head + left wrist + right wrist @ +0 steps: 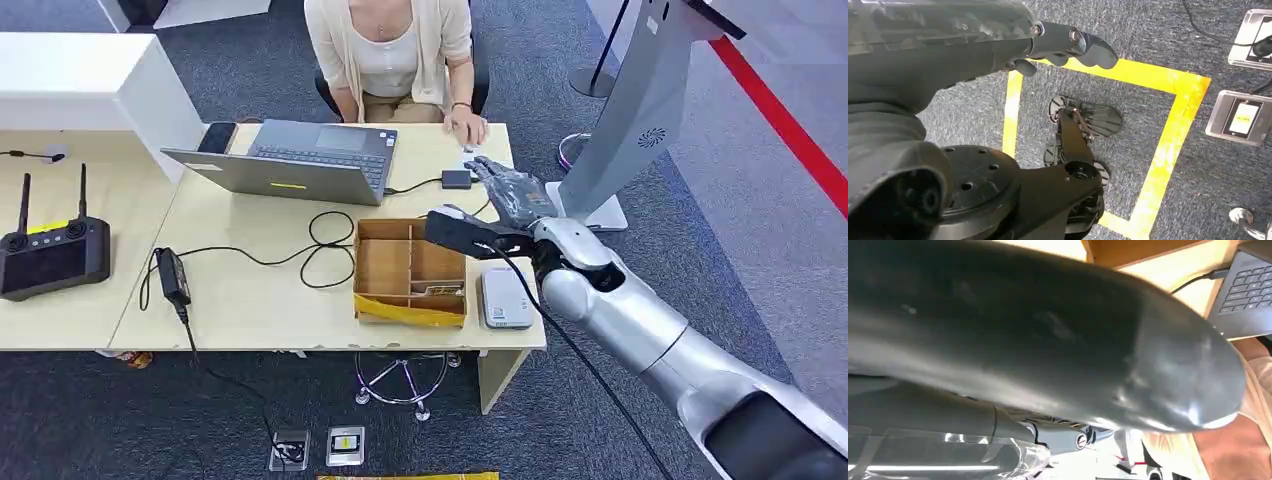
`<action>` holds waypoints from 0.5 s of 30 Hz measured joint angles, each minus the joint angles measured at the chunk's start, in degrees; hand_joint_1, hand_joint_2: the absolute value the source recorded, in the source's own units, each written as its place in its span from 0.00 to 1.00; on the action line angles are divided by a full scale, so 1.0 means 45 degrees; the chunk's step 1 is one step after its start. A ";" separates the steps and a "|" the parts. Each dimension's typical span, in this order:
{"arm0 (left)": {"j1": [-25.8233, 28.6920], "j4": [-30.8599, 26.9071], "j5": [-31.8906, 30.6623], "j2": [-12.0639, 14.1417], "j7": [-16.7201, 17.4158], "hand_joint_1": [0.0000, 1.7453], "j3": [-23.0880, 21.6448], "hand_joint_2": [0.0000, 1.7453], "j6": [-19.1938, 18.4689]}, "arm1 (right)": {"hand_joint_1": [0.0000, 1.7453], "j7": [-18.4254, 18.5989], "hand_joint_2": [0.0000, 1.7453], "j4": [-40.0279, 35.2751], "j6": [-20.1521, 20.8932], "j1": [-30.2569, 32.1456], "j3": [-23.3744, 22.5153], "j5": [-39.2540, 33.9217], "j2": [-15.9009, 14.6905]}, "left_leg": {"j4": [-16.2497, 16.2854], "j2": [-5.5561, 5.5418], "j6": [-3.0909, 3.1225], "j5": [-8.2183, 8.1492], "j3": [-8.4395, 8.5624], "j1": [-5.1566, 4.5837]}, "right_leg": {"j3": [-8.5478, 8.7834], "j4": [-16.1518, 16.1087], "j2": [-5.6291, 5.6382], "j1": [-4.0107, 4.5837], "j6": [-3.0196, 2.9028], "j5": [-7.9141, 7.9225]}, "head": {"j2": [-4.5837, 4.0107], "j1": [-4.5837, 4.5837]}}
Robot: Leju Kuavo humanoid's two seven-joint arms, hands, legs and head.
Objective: Pass the card to the sensor for recognition and then transmit it.
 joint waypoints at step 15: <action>0.0005 0.0000 0.0000 0.0034 0.0000 0.00 0.0000 0.00 0.0000 | 0.00 0.0063 0.00 0.0000 0.0000 0.0004 0.0087 -0.0058 -0.0039 | 0.0000 0.0000 0.0000 0.0000 0.0001 0.0001 | 0.0000 0.0000 0.0000 0.0000 0.0000 0.0000 | 0.0000 0.0000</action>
